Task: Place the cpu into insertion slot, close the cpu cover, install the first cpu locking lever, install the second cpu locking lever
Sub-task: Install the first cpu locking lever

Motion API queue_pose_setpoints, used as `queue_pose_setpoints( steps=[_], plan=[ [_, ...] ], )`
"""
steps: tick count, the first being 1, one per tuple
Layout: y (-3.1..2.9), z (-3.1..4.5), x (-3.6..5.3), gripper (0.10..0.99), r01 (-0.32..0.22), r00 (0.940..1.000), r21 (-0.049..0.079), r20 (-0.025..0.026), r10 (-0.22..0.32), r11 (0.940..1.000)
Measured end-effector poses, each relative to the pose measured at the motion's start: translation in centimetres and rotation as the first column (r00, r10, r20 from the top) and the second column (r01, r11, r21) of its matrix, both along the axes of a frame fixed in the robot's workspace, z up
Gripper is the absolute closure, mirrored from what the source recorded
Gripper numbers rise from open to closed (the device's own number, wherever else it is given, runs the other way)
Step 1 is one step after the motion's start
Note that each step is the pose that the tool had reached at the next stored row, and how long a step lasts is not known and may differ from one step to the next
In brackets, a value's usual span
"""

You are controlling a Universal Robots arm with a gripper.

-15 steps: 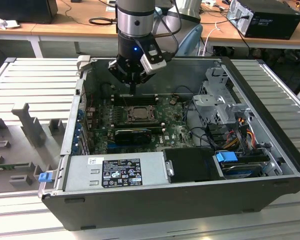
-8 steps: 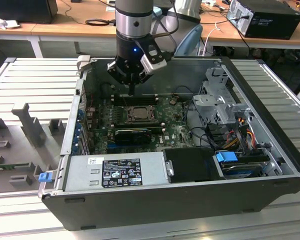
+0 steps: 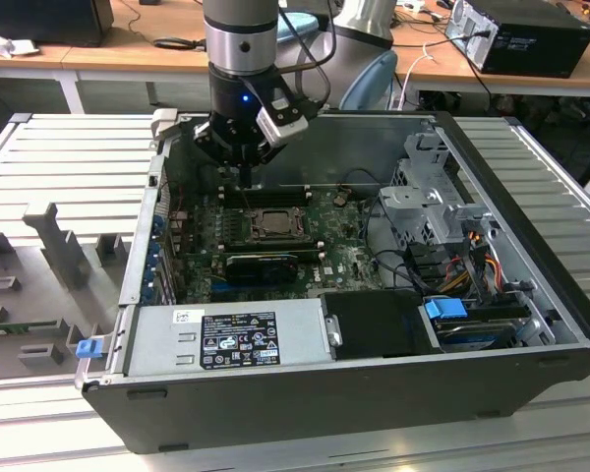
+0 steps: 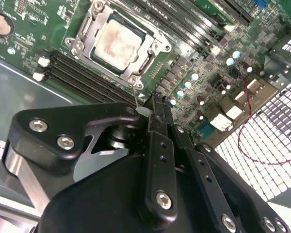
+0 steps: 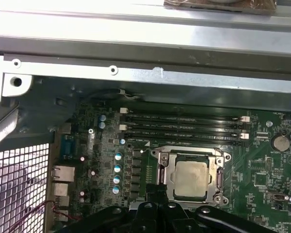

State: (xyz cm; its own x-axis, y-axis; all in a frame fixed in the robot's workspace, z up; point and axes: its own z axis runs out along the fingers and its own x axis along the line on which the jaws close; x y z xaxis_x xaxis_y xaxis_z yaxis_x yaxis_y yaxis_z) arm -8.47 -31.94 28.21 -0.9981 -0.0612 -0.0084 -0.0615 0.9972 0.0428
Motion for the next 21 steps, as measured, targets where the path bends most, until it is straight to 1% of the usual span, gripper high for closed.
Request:
queue_pose_setpoints(
  steps=[1, 4, 6, 9, 10, 13, 15, 17, 18, 19, 21],
  plan=[
    [0.00, 0.00, -0.05, 0.980, 0.000, 1.0000, 0.000, 0.0017, 0.000, 1.0000],
    [0.00, 0.00, -0.10, 0.980, -0.001, 1.0000, 0.000, 0.0036, 0.001, 1.0000],
    [0.00, 0.00, -0.16, 0.980, 0.000, 1.0000, 0.000, 0.0062, 0.000, 1.0000],
    [0.00, -0.01, -0.20, 0.980, 0.000, 1.0000, 0.000, 0.0081, 0.000, 1.0000],
    [0.00, -0.01, -0.29, 0.980, -0.001, 1.0000, 0.000, 0.0097, 0.001, 1.0000],
    [0.00, -0.26, -0.94, 0.980, -0.002, 0.9999, 0.002, 0.0144, 0.002, 1.0000],
    [0.00, -0.45, -1.13, 0.980, -0.003, 0.9999, 0.003, 0.0159, 0.003, 1.0000],
    [-0.01, -0.59, -1.57, 0.980, -0.005, 0.9998, 0.005, 0.0170, 0.005, 1.0000],
    [0.00, -0.71, -1.87, 0.980, -0.006, 0.9998, 0.008, 0.0179, 0.006, 0.9999],
    [0.01, -0.81, -1.98, 0.980, -0.006, 0.9998, 0.010, 0.0184, 0.006, 0.9999],
    [0.02, -0.99, -2.30, 0.980, -0.008, 0.9998, 0.013, 0.0184, 0.008, 0.9999]
  ],
)
